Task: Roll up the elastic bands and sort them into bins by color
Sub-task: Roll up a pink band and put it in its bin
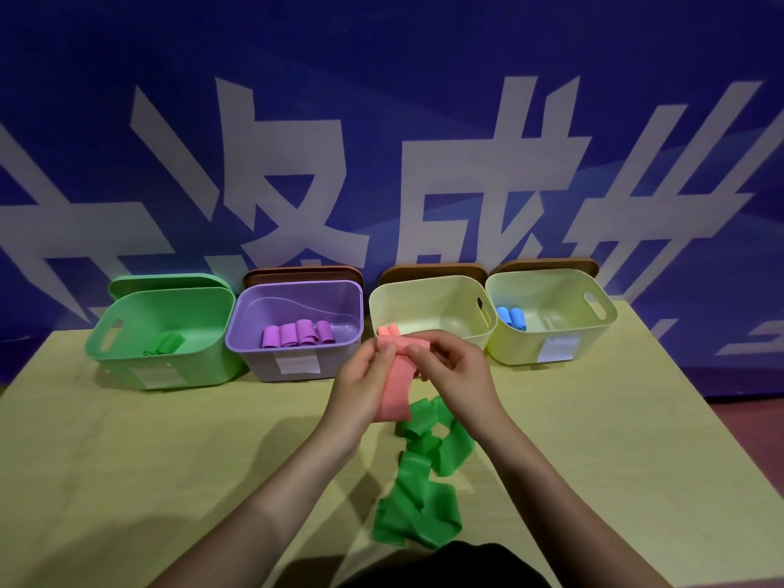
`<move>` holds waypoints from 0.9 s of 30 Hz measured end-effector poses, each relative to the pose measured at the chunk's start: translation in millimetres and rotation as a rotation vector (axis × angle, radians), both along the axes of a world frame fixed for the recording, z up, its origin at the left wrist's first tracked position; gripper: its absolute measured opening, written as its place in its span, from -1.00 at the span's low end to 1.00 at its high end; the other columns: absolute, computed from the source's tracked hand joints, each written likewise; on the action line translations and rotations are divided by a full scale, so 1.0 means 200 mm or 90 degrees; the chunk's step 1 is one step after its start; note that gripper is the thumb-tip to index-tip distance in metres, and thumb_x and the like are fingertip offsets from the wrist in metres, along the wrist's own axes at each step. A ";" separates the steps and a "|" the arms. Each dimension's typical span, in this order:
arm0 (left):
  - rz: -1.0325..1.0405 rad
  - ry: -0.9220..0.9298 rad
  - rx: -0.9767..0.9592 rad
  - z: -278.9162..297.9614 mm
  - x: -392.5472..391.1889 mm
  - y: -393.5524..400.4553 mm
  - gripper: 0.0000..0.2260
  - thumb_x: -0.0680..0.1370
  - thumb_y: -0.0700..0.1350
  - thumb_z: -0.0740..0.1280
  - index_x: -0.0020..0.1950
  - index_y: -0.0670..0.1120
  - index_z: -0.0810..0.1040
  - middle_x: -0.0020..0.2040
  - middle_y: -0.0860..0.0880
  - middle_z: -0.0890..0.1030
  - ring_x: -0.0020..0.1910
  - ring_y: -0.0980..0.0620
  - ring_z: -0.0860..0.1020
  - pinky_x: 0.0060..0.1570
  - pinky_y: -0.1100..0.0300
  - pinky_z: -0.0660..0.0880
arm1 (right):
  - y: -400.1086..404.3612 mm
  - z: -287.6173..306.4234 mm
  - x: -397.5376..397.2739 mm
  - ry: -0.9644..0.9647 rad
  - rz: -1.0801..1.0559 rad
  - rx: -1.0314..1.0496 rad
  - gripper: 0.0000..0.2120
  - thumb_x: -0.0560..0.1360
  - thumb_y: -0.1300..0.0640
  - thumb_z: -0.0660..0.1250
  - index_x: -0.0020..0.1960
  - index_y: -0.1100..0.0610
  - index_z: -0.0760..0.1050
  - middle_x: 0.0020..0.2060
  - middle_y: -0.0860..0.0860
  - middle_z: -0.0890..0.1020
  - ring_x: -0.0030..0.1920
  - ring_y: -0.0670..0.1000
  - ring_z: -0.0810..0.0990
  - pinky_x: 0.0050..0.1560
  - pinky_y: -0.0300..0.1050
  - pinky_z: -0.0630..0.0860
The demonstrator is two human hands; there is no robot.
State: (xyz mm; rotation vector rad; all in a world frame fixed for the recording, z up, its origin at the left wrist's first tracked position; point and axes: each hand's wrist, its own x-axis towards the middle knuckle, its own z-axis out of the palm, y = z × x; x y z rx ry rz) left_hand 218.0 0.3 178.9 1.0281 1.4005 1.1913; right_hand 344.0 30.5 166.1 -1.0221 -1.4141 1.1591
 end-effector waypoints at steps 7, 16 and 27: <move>0.046 -0.070 -0.077 -0.01 0.03 0.01 -0.77 0.58 0.05 0.26 -0.05 -0.03 0.66 -0.07 -0.13 0.67 -0.11 -0.02 0.59 -0.09 0.08 0.53 | 0.01 -0.06 -0.01 -0.128 -0.072 0.118 -0.83 0.49 0.09 0.31 0.00 0.10 0.63 -0.16 -0.06 0.65 -0.16 -0.06 0.58 -0.17 -0.23 0.47; 0.049 -0.089 -0.062 -0.03 0.04 0.02 -0.76 0.62 -0.18 0.13 0.04 -0.01 0.60 0.01 -0.11 0.62 0.04 -0.06 0.57 0.06 -0.04 0.51 | 0.03 -0.08 0.01 -0.204 -0.037 0.245 -0.76 0.48 0.30 0.33 0.09 0.12 0.64 -0.10 -0.08 0.55 -0.03 -0.17 0.53 0.02 -0.33 0.41; 0.013 -0.097 -0.120 0.00 0.03 -0.01 -0.76 0.60 -0.04 0.17 -0.04 -0.09 0.60 -0.24 -0.06 0.51 -0.49 0.12 0.45 -0.59 0.38 0.30 | 0.01 -0.13 0.02 -0.222 -0.060 0.215 -0.76 0.48 0.26 0.36 0.12 0.10 0.64 -0.15 -0.19 0.54 -0.12 -0.18 0.53 -0.10 -0.41 0.39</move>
